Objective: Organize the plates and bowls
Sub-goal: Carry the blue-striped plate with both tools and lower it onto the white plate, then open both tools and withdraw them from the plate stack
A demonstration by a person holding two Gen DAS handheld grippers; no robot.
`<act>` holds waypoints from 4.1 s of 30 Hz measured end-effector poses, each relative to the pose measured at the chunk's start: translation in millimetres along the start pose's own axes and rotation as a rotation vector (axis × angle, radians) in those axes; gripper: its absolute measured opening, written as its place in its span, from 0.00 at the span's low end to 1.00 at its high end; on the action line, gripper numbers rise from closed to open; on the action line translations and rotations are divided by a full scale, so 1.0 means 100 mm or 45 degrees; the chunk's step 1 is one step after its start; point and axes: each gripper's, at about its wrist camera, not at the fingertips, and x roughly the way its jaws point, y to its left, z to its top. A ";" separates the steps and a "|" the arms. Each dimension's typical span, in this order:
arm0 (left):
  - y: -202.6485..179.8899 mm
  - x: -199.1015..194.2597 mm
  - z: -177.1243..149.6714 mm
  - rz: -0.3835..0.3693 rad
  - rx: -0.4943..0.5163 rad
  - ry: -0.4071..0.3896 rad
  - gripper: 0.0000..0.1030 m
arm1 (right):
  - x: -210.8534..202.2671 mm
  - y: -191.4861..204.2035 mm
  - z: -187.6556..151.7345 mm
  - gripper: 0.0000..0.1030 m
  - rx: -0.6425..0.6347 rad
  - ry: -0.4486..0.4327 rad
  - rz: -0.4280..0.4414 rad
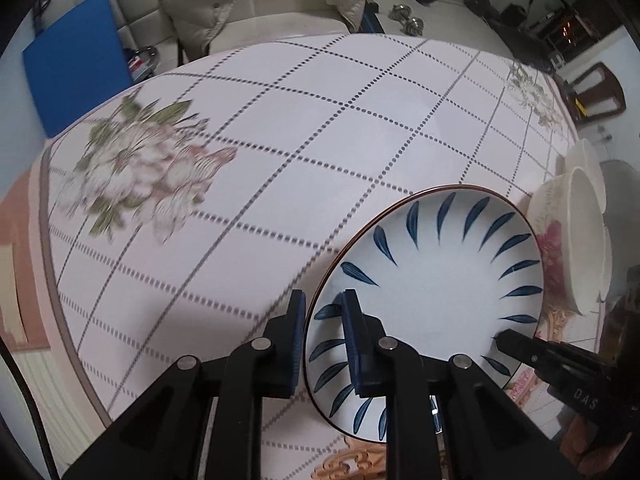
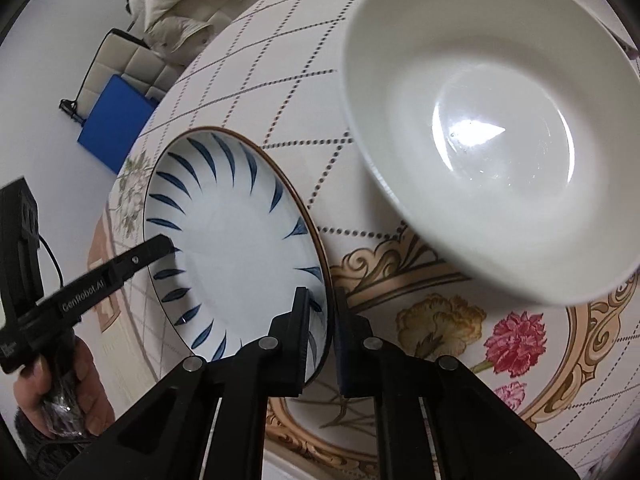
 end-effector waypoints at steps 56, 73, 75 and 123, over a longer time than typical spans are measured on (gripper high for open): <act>0.28 -0.26 -2.77 0.069 -0.322 0.131 0.15 | 0.02 0.27 -2.09 0.12 -0.493 0.368 -0.166; 0.14 -0.15 -2.76 0.112 -0.302 0.147 0.17 | 0.16 0.25 -2.10 0.15 -0.480 0.385 -0.216; 0.13 -0.16 -2.76 0.111 -0.314 0.152 0.19 | 0.17 0.27 -2.08 0.16 -0.482 0.385 -0.234; -0.74 -2.73 -3.16 0.210 -0.268 -0.306 0.91 | -2.61 1.08 -3.14 1.00 -0.646 -0.201 -0.458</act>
